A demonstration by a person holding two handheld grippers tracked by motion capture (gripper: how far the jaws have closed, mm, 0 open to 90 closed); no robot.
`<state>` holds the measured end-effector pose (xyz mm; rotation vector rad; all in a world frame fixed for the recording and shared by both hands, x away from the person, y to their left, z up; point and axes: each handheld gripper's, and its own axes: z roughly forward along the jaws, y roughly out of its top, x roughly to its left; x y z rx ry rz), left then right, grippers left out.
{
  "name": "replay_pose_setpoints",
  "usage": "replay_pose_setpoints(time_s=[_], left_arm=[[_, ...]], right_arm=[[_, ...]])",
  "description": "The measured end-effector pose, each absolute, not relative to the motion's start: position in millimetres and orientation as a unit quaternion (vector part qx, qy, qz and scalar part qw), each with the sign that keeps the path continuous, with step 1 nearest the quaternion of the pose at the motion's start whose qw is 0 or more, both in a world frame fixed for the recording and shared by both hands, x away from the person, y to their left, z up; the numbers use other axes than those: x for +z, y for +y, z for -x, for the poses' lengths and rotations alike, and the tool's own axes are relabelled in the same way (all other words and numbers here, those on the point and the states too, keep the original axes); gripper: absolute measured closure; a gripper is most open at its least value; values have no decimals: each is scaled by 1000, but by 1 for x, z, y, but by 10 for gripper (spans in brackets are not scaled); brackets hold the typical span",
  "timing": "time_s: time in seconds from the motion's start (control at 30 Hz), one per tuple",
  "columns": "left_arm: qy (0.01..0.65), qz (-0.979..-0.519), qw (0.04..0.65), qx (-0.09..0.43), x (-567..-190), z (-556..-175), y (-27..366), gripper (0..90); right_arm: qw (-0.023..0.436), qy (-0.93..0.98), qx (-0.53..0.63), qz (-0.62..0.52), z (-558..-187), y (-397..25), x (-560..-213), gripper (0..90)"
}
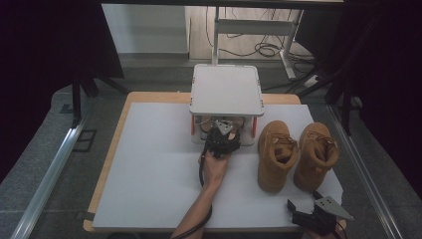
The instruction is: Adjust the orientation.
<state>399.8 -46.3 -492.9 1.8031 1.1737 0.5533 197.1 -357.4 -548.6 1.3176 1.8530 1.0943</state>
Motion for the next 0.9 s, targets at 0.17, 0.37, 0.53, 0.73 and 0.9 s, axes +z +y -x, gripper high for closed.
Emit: replay_pose_setpoints(time_s=[0.17,0.37,0.53,0.73,0.9], left_arm=[[474,-725,441,235,-495,-406,-54,393],[477,-732,419,248,-501,-412,-59,392],[489,-729,421,229,-504,-418,-61,389],[496,-739,404,212,-510,-420,-65,381],[496,-751,390,194,-513,-422,-65,362]], right_arm=[[304,699,414,-497,-197,-357,-549,0],[304,699,414,-497,-197,-357,-549,0],[304,699,414,-497,-197,-357,-549,0],[304,699,414,-497,-197,-357,-549,0],[304,699,414,-497,-197,-357,-549,0]])
